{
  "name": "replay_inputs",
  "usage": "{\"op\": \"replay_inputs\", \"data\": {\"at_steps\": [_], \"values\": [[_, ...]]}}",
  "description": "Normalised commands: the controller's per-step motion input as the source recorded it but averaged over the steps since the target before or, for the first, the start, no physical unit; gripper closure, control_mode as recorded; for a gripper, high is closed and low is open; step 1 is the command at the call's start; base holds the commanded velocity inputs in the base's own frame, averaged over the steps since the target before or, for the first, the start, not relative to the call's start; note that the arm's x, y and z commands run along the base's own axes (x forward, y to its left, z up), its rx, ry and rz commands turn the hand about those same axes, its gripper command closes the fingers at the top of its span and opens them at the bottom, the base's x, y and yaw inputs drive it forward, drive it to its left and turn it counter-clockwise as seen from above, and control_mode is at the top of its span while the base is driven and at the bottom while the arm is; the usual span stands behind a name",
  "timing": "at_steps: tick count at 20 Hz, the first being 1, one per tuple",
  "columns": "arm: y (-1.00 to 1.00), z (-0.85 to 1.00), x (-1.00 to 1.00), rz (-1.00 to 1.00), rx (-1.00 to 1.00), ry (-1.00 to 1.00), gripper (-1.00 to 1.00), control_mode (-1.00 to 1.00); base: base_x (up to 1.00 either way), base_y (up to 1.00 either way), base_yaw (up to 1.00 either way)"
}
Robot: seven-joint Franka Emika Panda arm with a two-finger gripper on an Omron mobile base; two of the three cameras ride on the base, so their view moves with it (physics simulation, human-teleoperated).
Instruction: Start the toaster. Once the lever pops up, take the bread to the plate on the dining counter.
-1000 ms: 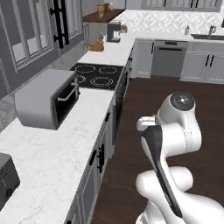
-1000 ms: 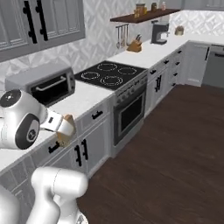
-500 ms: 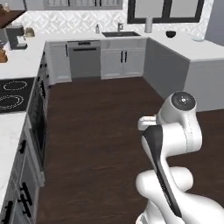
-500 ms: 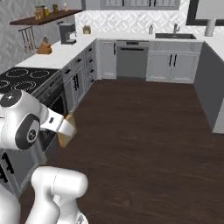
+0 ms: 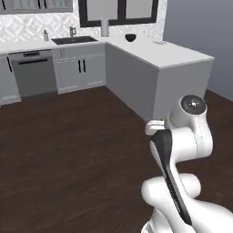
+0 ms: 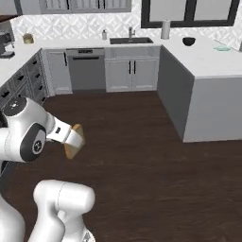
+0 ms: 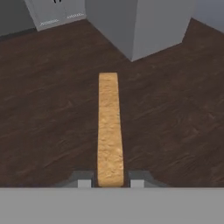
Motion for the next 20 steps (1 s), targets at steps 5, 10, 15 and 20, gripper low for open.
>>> {"op": "replay_inputs", "data": {"at_steps": [5, 10, 15, 20], "values": [[0.0, 0.0, 0.0, 0.0, 0.0, 0.0, 1.0, 1.0, 1.0, -0.03, -0.5], [0.0, 0.0, 0.0, 0.0, 0.0, 0.0, 1.0, 1.0, 0.99, 0.0, -0.63], [0.0, 0.0, 0.0, 0.0, 0.0, 0.0, 1.0, 1.0, 1.0, 0.0, -0.61], [0.0, 0.0, 0.0, 0.0, 0.0, 0.0, 1.0, 1.0, 1.0, 0.0, -0.52]]}}
